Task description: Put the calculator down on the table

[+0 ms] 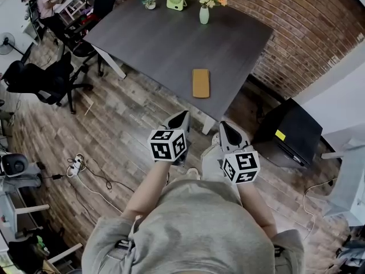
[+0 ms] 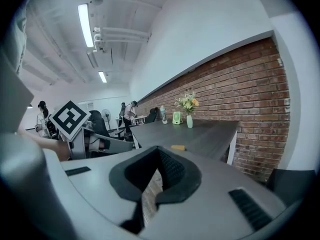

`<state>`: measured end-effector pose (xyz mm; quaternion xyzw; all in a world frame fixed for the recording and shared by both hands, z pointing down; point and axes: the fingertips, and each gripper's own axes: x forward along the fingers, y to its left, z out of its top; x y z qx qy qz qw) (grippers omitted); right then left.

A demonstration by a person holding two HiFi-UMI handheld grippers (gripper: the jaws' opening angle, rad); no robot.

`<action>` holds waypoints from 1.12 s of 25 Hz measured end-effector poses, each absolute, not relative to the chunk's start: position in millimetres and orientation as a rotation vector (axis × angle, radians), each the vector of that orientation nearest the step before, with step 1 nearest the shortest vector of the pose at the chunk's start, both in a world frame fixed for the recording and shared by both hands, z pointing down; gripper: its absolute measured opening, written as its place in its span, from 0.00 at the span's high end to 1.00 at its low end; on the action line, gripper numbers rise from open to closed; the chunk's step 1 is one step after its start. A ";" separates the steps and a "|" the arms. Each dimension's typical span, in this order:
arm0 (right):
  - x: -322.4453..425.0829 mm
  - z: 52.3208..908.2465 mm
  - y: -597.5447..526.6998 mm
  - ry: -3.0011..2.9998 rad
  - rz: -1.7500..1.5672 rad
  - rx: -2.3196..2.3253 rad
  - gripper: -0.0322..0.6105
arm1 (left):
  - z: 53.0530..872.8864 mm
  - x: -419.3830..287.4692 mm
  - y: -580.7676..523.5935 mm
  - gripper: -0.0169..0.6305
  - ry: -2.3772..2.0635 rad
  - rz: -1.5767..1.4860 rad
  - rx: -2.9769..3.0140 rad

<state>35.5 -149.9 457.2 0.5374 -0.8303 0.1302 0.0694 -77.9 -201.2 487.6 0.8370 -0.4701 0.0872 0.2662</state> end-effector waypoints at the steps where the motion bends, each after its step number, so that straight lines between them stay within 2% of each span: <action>1: 34.3 456.0 -145.7 -2.502 0.390 1.620 0.95 | 487.1 -78.6 -194.6 0.94 -1.263 0.242 2.264; 16: 15.5 447.4 -100.4 -2.512 0.351 1.651 0.95 | 479.7 -96.3 -128.8 0.94 -1.206 0.219 2.306; 28: 13.4 450.7 -96.0 -2.499 0.349 1.651 0.95 | 484.2 -98.0 -125.1 0.94 -1.193 0.207 2.291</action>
